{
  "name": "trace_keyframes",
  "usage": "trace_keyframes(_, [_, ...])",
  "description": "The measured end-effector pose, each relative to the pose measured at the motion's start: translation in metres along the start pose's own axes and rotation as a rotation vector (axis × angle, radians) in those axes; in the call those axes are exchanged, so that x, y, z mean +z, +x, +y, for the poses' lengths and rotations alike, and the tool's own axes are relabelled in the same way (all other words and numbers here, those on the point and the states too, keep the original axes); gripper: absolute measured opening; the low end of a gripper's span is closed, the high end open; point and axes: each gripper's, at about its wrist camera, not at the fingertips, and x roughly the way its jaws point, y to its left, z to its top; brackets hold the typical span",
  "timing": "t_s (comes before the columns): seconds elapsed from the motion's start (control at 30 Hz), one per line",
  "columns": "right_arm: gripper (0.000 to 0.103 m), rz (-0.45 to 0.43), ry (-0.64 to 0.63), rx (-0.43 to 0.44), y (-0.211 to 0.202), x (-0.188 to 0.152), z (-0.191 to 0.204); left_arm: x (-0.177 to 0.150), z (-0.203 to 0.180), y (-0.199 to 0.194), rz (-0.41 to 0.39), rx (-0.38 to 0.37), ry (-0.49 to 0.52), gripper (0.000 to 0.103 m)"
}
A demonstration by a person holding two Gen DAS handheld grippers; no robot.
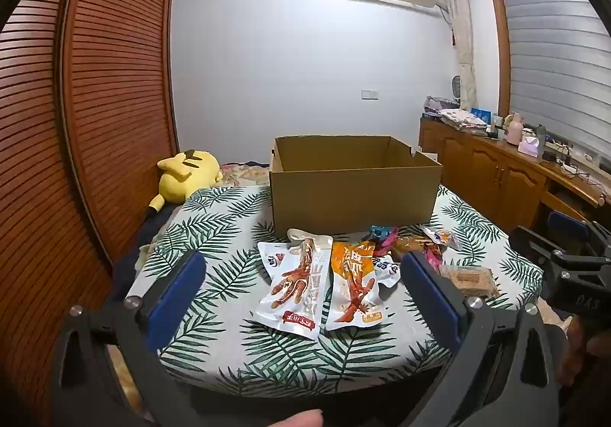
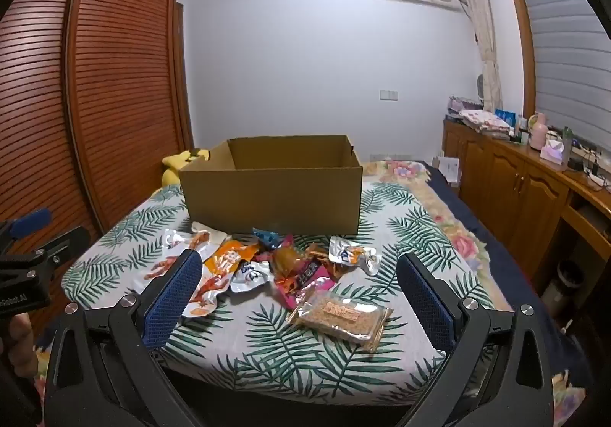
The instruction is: Organize snacks
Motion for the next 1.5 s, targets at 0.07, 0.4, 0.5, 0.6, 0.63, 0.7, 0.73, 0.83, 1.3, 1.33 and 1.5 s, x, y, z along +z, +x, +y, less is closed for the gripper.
trace_keyframes(0.07, [0.103, 0.001, -0.003, -0.001, 0.001, 0.0, 0.0, 0.0, -0.001, 0.001, 0.0, 0.001, 0.004, 0.103])
trace_keyframes(0.4, [0.103, 0.001, -0.002, 0.002, 0.002, -0.002, -0.001, -0.001, -0.003, -0.003, -0.007, 0.001, -0.011, 0.103])
trace_keyframes(0.5, [0.103, 0.002, -0.002, 0.0, 0.003, -0.002, -0.002, 0.0, -0.002, -0.003, -0.009, -0.001, -0.014, 0.103])
trace_keyframes(0.6, [0.103, 0.001, -0.005, -0.002, 0.001, -0.002, 0.0, 0.0, 0.003, -0.002, -0.01, -0.003, -0.017, 0.103])
trace_keyframes(0.63, [0.103, 0.001, -0.006, -0.004, 0.001, -0.002, 0.0, 0.0, 0.003, -0.002, -0.01, -0.003, -0.017, 0.103])
trace_keyframes(0.7, [0.103, 0.001, -0.006, -0.004, 0.001, -0.002, 0.0, 0.001, 0.003, -0.002, -0.01, -0.003, -0.016, 0.103])
trace_keyframes(0.73, [0.103, 0.001, -0.004, -0.005, 0.001, -0.002, 0.0, 0.001, 0.003, -0.003, -0.012, -0.003, -0.016, 0.103])
trace_keyframes(0.83, [0.103, 0.0, -0.006, -0.003, 0.0, -0.002, 0.0, 0.001, 0.003, -0.003, -0.012, -0.003, -0.015, 0.103])
trace_keyframes(1.3, [0.103, 0.002, -0.005, -0.003, 0.0, -0.001, 0.001, 0.003, 0.003, -0.005, -0.016, -0.005, -0.01, 0.103])
trace_keyframes(1.33, [0.103, 0.001, -0.005, -0.001, -0.001, -0.001, 0.0, 0.003, 0.003, -0.005, -0.016, -0.004, -0.009, 0.103])
trace_keyframes(1.5, [0.103, 0.005, -0.01, 0.0, -0.001, -0.001, 0.001, 0.003, 0.003, -0.005, -0.017, -0.003, -0.008, 0.103])
